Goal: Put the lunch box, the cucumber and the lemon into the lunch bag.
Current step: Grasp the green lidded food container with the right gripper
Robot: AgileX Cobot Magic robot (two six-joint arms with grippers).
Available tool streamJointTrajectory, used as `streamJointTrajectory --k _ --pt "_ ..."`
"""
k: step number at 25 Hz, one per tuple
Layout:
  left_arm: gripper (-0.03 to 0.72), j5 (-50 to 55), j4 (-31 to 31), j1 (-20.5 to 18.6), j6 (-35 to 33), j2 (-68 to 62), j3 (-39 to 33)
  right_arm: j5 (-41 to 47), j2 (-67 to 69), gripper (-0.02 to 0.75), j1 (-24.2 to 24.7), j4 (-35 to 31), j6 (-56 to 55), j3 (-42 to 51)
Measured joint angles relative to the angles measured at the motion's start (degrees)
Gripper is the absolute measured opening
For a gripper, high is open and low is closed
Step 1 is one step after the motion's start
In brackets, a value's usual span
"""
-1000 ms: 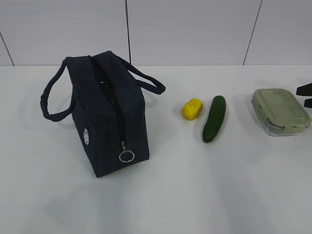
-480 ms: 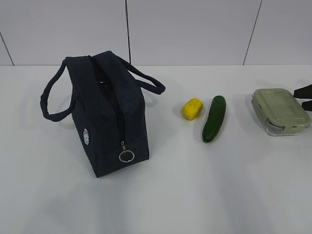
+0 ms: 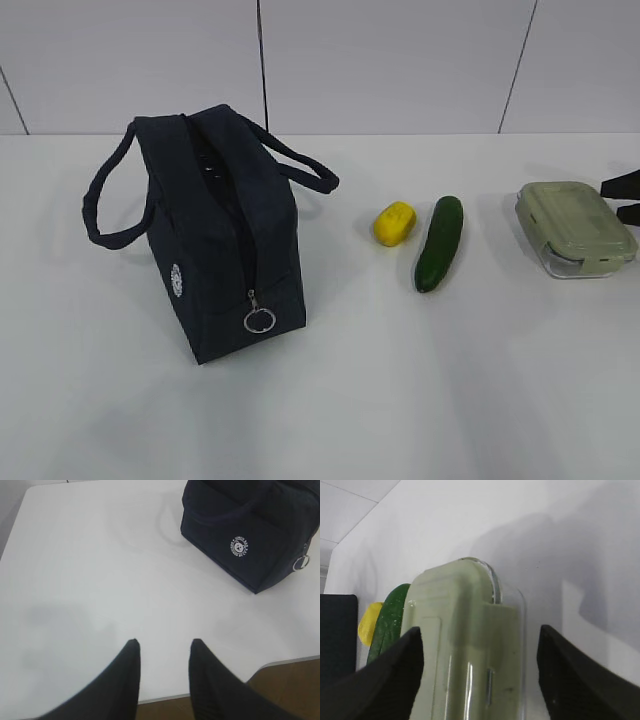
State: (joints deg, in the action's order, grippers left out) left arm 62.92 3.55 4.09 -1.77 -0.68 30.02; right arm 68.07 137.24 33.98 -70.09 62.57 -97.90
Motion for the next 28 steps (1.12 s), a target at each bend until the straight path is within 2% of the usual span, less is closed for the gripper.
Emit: streamJointTrajectory --k 17,28 --pt "0.241 0.00 0.00 0.00 0.00 0.00 0.00 -0.17 1.58 0.528 -0.43 0.08 -1.17 0.36" --pt "0.241 0.00 0.00 0.00 0.00 0.00 0.00 -0.30 1.58 0.528 -2.92 1.48 -2.05 0.46"
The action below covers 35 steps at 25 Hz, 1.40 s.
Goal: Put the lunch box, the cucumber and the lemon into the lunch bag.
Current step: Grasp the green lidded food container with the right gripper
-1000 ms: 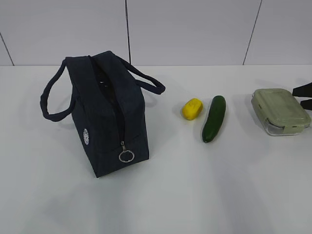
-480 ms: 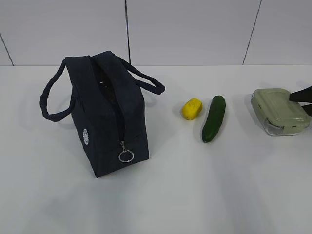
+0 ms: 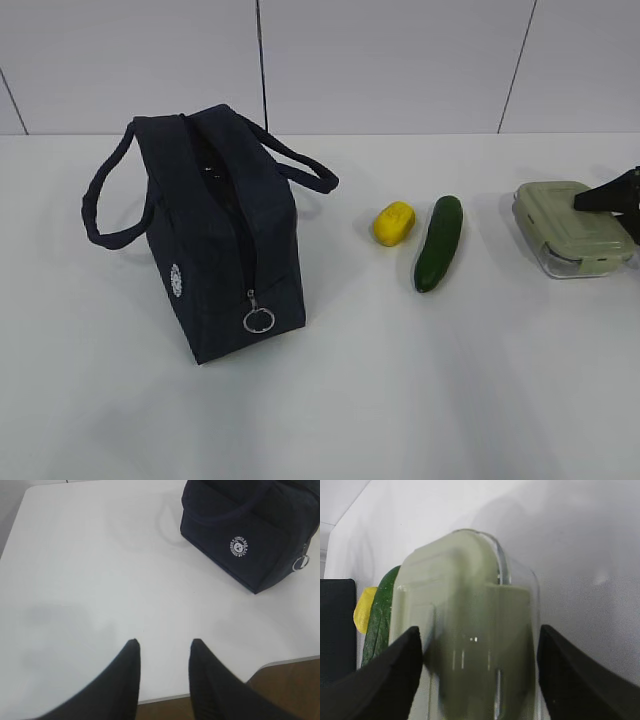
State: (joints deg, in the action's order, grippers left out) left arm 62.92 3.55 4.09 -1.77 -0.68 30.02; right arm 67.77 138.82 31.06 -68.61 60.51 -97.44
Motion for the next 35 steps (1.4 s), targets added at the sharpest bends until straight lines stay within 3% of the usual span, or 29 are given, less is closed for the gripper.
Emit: streamJointTrajectory --k 35 --pt "0.241 0.00 0.00 0.00 0.00 0.00 0.00 0.33 0.00 0.529 -0.18 1.43 -11.38 0.00"
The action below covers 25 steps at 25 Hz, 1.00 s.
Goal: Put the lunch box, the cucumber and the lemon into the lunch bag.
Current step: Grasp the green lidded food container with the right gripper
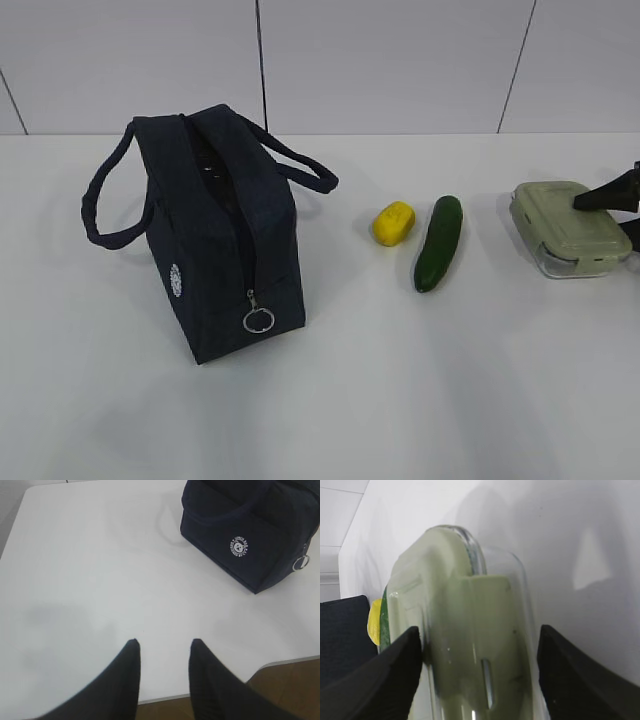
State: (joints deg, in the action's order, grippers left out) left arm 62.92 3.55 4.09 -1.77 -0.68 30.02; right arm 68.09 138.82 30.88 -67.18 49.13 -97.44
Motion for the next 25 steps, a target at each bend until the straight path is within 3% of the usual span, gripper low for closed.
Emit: streamJointTrajectory --k 25 --pt "0.241 0.00 0.00 0.00 0.00 0.00 0.00 -0.08 0.00 0.529 0.00 -0.22 -0.22 0.00"
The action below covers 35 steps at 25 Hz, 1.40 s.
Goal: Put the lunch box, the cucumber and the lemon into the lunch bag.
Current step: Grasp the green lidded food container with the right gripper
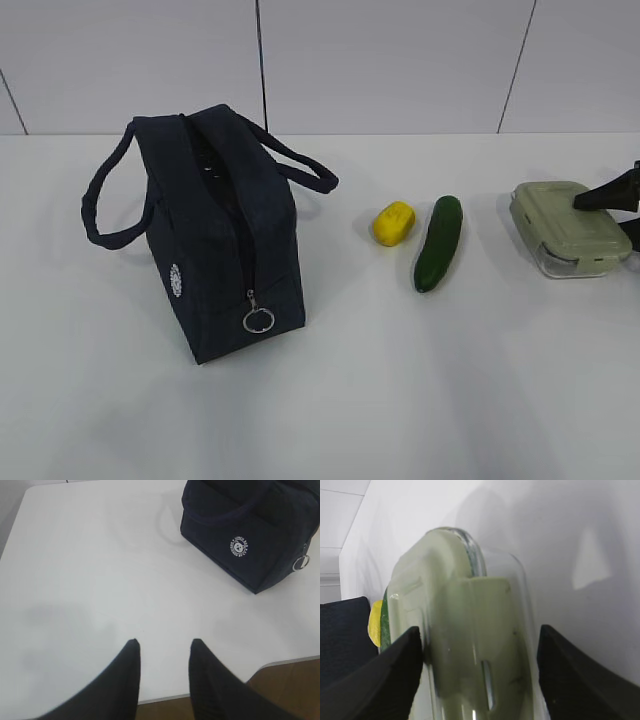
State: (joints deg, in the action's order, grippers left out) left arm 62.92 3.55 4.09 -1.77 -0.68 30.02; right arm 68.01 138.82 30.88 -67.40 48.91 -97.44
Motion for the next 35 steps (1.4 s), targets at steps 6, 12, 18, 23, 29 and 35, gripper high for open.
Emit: streamJointTrajectory --k 6,12,18,23,29,35 --pt "0.241 0.00 0.00 0.00 0.00 0.00 0.00 0.00 0.00 0.529 0.00 0.00 0.00 0.00" --pt "0.241 0.00 0.00 0.00 0.00 0.00 0.00 -0.04 0.00 0.505 0.00 -0.09 0.00 0.00" --pt "0.241 0.00 0.00 0.00 0.00 0.00 0.00 -0.04 0.00 0.470 0.00 -0.45 0.00 0.00" --pt "0.241 0.00 0.00 0.00 0.00 0.00 0.00 -0.04 0.00 0.465 0.00 -0.54 0.00 0.00" --pt "0.241 0.00 0.00 0.00 0.00 0.00 0.00 -0.04 0.00 0.465 0.00 -0.44 -0.13 0.00" --pt "0.241 0.00 0.00 0.00 0.00 0.00 0.00 0.07 0.00 0.464 0.00 -0.34 -0.83 0.00"
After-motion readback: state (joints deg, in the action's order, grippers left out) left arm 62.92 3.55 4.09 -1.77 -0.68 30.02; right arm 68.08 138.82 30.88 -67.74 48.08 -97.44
